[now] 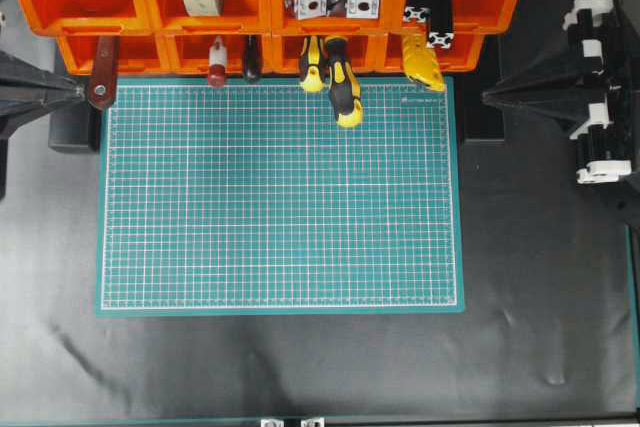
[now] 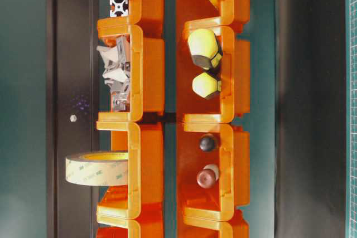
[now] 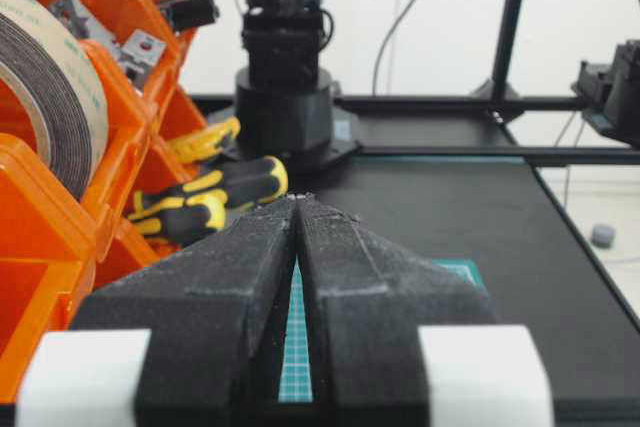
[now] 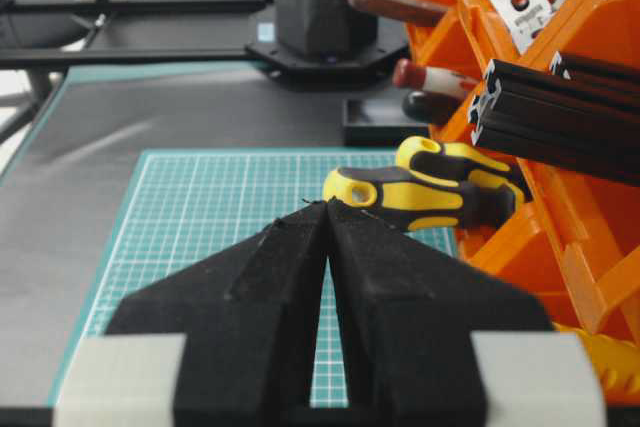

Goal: Pick vinyl tape from container rack with left arm.
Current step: 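Move the left gripper up to the red vinyl tape roll in the rack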

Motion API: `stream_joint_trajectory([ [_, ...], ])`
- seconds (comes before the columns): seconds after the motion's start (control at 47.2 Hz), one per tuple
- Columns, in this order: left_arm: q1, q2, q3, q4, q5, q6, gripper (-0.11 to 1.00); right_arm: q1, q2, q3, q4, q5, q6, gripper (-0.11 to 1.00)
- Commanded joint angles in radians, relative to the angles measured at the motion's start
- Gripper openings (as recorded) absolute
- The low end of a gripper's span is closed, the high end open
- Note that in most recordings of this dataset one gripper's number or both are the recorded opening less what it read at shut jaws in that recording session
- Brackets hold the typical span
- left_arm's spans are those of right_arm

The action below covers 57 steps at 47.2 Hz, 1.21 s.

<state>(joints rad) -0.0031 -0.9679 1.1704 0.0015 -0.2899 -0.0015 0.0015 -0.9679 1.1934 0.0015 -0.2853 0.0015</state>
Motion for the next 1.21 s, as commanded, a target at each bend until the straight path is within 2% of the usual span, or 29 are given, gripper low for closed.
stream_joint_trajectory([
  [0.0, 0.012, 0.012, -0.086, 0.055, 0.071, -0.04, 0.05, -0.005, 0.008, -0.031, 0.002, -0.017, 0.0, 0.02],
  [0.17, 0.015, 0.011, -0.239, 0.055, 0.334, -0.084, 0.0, -0.005, 0.006, -0.032, 0.008, -0.014, 0.02, 0.01],
  [0.445, 0.046, 0.101, -0.601, 0.066, 0.851, -0.075, 0.0, -0.005, 0.008, -0.031, 0.008, -0.012, 0.037, 0.01],
  [0.615, 0.101, 0.189, -0.792, 0.075, 1.074, -0.054, 0.0, -0.005, 0.008, -0.029, 0.009, -0.006, 0.037, 0.01],
  [0.912, 0.138, 0.367, -1.017, 0.075, 1.437, 0.012, 0.01, -0.005, 0.012, -0.023, 0.009, -0.002, 0.041, 0.01],
  [1.06, 0.155, 0.436, -1.072, 0.08, 1.554, 0.048, 0.11, -0.005, 0.012, -0.018, 0.008, -0.002, 0.043, 0.01],
  [1.124, 0.169, 0.462, -1.089, 0.081, 1.601, 0.066, 0.22, -0.005, 0.012, -0.018, 0.008, -0.003, 0.043, 0.01],
  [1.187, 0.178, 0.479, -1.101, 0.081, 1.631, 0.081, 0.39, -0.003, 0.011, -0.018, 0.009, -0.006, 0.043, 0.01],
])
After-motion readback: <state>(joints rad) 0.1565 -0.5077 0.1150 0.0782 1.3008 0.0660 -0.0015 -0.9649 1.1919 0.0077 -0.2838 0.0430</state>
